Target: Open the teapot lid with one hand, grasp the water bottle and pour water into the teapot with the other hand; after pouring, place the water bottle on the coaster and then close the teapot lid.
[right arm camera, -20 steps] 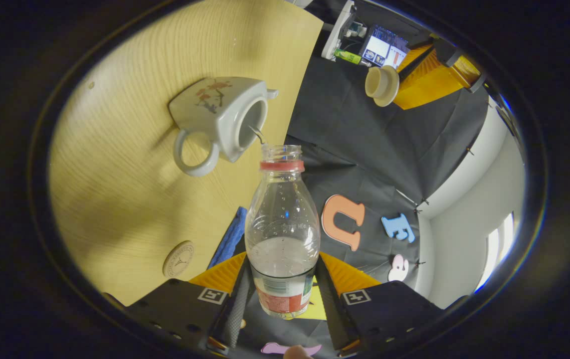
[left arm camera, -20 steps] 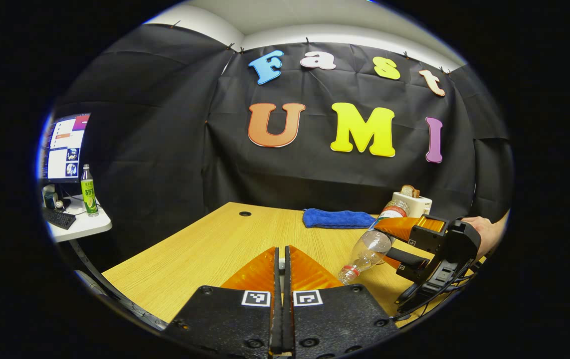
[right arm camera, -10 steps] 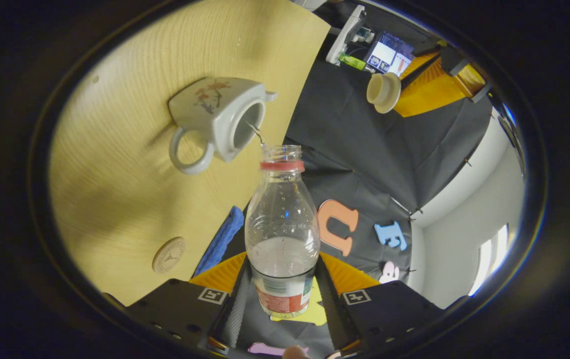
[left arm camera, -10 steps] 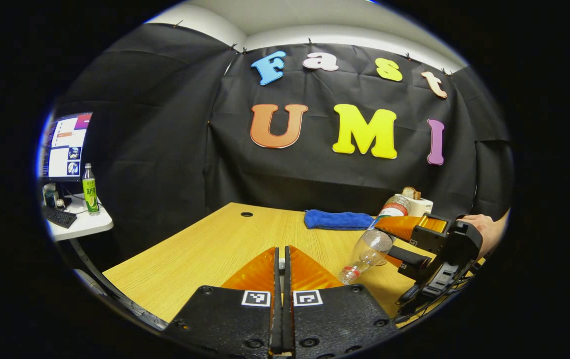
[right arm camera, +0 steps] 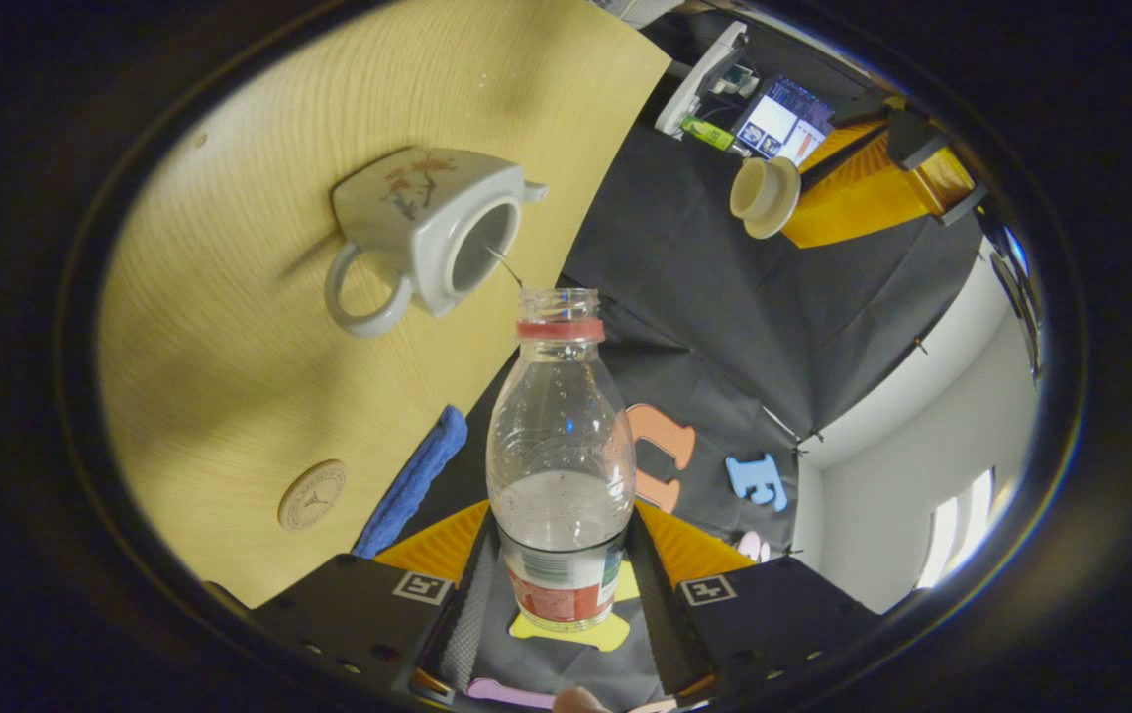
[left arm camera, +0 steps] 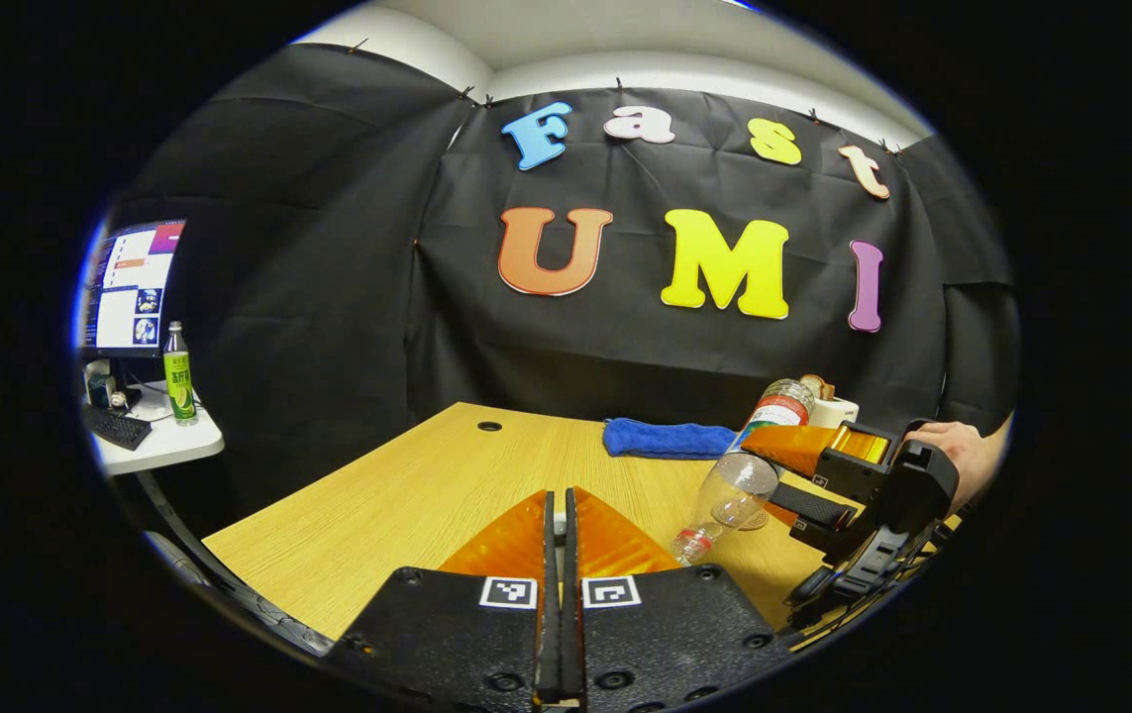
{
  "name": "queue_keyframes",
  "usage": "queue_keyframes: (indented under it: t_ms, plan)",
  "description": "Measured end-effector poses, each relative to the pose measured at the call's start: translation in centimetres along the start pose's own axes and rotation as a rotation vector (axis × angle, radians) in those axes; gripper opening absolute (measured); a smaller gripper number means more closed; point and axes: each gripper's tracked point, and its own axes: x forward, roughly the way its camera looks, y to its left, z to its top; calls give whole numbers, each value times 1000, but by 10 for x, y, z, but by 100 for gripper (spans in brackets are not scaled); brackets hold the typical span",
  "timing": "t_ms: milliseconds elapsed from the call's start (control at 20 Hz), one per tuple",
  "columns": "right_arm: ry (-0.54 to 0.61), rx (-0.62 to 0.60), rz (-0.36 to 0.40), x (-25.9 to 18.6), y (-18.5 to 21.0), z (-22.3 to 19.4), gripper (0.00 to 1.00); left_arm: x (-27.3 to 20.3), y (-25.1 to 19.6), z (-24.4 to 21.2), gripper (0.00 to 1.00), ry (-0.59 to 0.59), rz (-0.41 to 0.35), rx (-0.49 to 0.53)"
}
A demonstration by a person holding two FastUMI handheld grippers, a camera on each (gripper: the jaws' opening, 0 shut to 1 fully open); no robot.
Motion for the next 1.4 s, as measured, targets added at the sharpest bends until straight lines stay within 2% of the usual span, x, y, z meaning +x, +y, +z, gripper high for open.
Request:
queue_keyframes:
  t_ms: [750,1400]
  plan:
    - [3,-40,-9,0,-1,1,69,-2,0,4,3,-9,-4,-7]
    - [3,13,-13,1,0,3,69,-5,1,8,3,-22,0,-14]
